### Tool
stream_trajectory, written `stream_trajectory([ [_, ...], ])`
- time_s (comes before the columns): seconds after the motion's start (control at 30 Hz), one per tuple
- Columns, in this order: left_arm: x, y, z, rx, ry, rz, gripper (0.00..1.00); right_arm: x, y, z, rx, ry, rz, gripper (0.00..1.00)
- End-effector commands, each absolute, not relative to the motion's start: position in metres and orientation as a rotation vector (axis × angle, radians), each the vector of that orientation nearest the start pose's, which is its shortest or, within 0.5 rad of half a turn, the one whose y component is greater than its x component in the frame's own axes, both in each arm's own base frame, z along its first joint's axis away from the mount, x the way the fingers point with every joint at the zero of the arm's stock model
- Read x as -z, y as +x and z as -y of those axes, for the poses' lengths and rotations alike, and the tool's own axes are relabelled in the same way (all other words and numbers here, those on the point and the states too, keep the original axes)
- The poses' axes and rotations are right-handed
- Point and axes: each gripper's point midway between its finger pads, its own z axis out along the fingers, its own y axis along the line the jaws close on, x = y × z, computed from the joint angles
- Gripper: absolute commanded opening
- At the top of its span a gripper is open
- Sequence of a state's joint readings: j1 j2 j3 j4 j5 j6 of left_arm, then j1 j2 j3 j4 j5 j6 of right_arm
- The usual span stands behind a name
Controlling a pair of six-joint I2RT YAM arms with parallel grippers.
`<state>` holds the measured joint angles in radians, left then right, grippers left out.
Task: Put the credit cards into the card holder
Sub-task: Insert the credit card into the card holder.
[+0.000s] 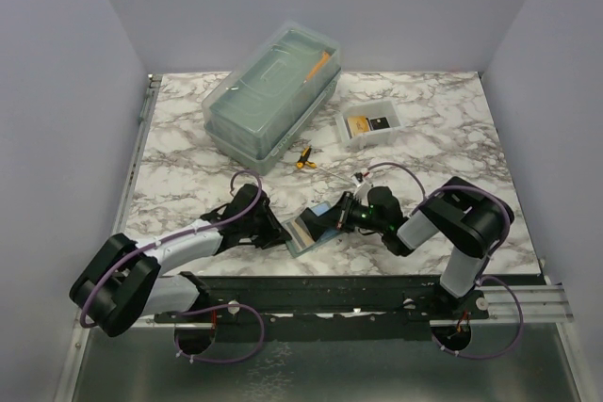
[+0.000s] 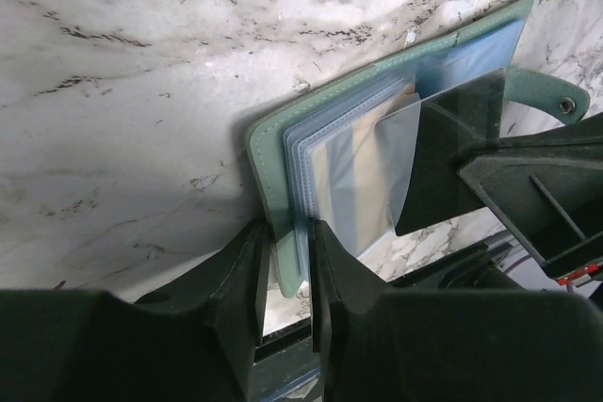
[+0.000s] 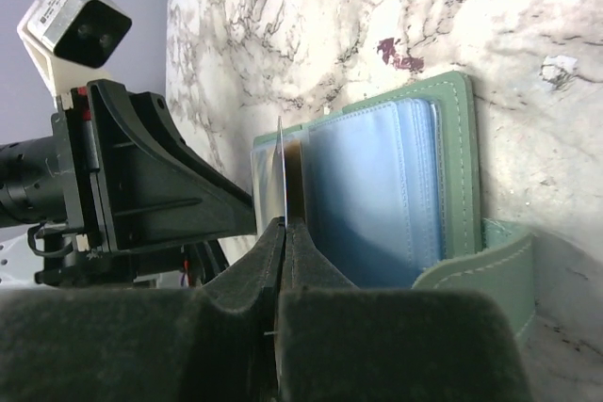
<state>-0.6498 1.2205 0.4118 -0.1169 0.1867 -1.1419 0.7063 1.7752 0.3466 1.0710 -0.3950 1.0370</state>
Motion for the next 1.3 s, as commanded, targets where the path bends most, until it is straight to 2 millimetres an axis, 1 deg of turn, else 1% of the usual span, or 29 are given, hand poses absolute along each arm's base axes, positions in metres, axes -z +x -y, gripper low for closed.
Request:
stream_trajectory([
  [0.0, -0.008, 0.155, 0.218, 0.893, -0.617, -2.757, 0.28, -0.035, 0.222, -0.313, -1.406, 0.066, -2.174, 0.0],
  [0.27, -0.007, 0.153, 0.214, 0.883, -0.629, -2.743, 0.27, -0.031, 0.217, -0.311, -1.431, 0.017, -2.124, 0.0],
  [0.37, -0.006, 0.153, 0.212, 0.875, -0.637, -2.744, 0.27, -0.029, 0.219, -0.308, -1.403, 0.017, -2.121, 0.0],
  [0.5, -0.004, 0.151, 0.21, 0.869, -0.645, -2.745, 0.27, -0.031, 0.223, -0.307, -1.369, -0.023, -2.096, 0.0],
  [0.57, -0.004, 0.151, 0.21, 0.867, -0.644, -2.746, 0.27, -0.029, 0.225, -0.306, -1.346, -0.038, -2.099, 0.0],
  [0.9, -0.003, 0.151, 0.209, 0.854, -0.644, -2.755, 0.27, -0.029, 0.233, -0.305, -1.35, -0.109, -2.065, 0.0],
  [1.0, -0.003, 0.152, 0.209, 0.853, -0.643, -2.752, 0.27, -0.025, 0.232, -0.306, -1.349, -0.124, -2.068, 0.0],
  [1.1, -0.003, 0.152, 0.21, 0.853, -0.645, -2.753, 0.27, -0.023, 0.228, -0.309, -1.387, -0.139, -2.064, 0.0],
  [1.27, -0.004, 0.153, 0.21, 0.856, -0.641, -2.75, 0.27, -0.017, 0.222, -0.31, -1.424, -0.097, -2.071, 0.0],
])
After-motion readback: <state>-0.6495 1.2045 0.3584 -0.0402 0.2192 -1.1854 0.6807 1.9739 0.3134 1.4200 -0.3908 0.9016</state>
